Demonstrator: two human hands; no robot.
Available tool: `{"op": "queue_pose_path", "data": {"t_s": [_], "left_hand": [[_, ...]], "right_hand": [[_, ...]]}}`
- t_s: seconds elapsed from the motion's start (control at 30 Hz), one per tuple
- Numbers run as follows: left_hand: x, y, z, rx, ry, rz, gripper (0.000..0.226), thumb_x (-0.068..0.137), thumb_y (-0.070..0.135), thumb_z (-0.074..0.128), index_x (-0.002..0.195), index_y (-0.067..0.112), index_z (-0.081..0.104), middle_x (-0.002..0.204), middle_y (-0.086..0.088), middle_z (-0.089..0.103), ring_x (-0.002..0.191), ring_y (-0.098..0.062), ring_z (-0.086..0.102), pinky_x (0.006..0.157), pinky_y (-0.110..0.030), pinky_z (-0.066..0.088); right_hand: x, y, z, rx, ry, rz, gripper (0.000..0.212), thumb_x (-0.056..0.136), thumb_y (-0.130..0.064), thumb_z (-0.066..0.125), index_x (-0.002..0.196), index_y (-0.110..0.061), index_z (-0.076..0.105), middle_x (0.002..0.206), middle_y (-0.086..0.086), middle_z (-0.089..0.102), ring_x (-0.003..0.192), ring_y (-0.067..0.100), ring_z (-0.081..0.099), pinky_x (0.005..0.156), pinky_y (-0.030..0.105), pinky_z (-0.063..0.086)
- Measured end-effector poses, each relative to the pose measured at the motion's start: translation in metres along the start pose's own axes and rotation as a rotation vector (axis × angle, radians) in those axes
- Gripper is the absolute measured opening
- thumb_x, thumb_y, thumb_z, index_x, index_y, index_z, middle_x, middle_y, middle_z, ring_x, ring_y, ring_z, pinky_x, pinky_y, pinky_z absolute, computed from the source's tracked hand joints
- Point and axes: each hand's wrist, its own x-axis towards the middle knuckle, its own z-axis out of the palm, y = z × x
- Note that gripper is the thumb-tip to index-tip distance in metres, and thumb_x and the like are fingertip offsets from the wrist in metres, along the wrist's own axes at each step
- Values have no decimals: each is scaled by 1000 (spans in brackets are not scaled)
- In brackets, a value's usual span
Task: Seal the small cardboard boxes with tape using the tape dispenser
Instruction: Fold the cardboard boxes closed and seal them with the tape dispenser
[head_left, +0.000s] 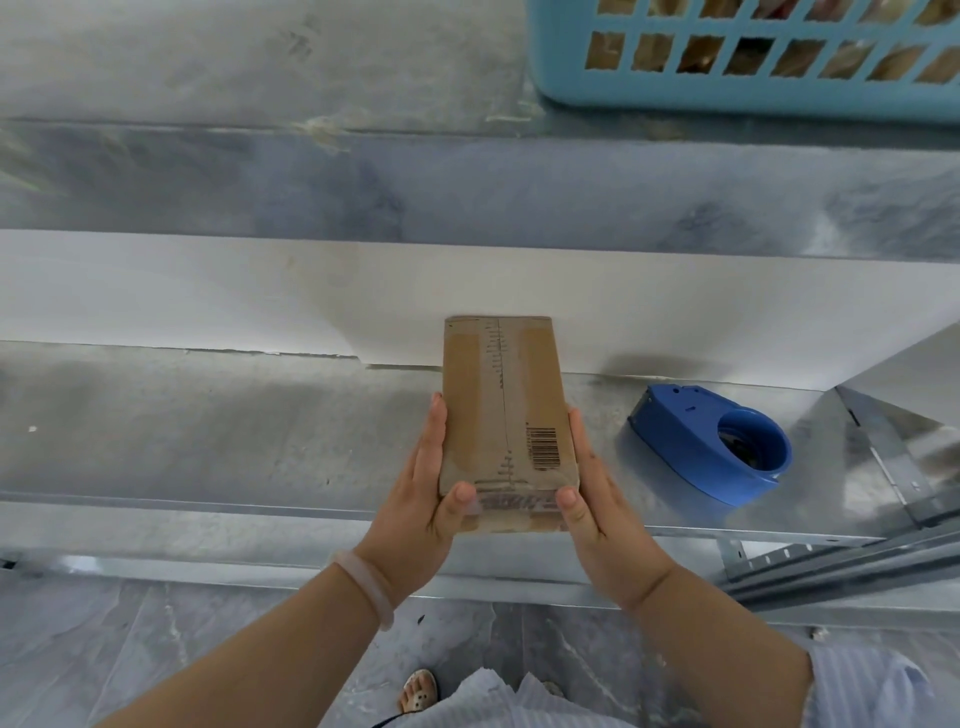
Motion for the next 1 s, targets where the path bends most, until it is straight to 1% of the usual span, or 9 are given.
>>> {"op": "queue_pose_path", "data": {"t_s": [0.1,0.23,0.37,0.47,0.6,0.7,0.77,0.9,1.0], "left_hand": [[-2,11,6,-292,-14,-157,57,100,44,20,148,35,-10,151,29,15,137,13,23,113,-18,28],[-2,25,14,-429,32,-283,47,101,33,13,144,39,-3,136,34,25,107,36,34,87,6,30],[-14,25,18,-435,129,-238,48,102,45,27,148,35,20,146,20,37,132,8,37,104,-16,37],[-18,24,10,-277,242,-218,41,95,48,41,136,42,38,135,18,46,127,0,44,97,-22,48],[9,11,-27,-128,417,-267,67,87,38,64,142,46,27,142,17,31,134,-5,32,108,-34,35],[32,8,-52,-30,244,-324,74,85,29,70,147,38,29,142,15,38,133,-10,36,108,-31,35],[34,16,-57,19,157,-331,59,87,27,69,139,35,43,128,15,50,119,-8,48,92,-15,42],[26,23,-47,63,333,-354,47,87,27,69,130,36,52,120,11,53,109,-9,51,89,-21,40],[17,30,-29,30,469,-406,51,84,32,71,130,34,50,116,3,44,103,-14,49,91,-27,44]], "right_hand": [[-3,-5,4,191,-23,71,62,97,-59,26,149,-46,-5,153,-32,19,141,-9,20,118,24,22],[-7,-20,11,435,56,203,64,89,-56,30,150,-47,12,147,-32,32,129,-22,29,103,0,26],[-8,-28,5,429,152,226,46,97,-36,47,141,-45,39,129,-28,56,119,-11,50,103,20,43],[-10,-32,-13,341,134,256,40,100,-23,47,126,-54,49,109,-31,64,103,-13,57,89,18,47],[-7,-31,-41,269,44,280,38,97,-18,55,114,-52,60,107,-25,68,98,-11,59,84,15,45],[1,-35,-52,195,-21,275,34,94,-22,60,115,-48,62,105,-22,69,96,-10,60,87,15,47],[8,-34,-54,106,43,267,32,91,-29,64,114,-50,59,107,-20,67,96,-5,59,77,11,46],[8,-33,-52,-236,419,160,39,80,-40,74,114,-46,55,115,-15,53,107,9,51,95,32,46],[-2,-44,-43,-517,267,-39,51,81,-53,65,129,-47,50,126,-22,44,118,2,35,103,26,29]]}}
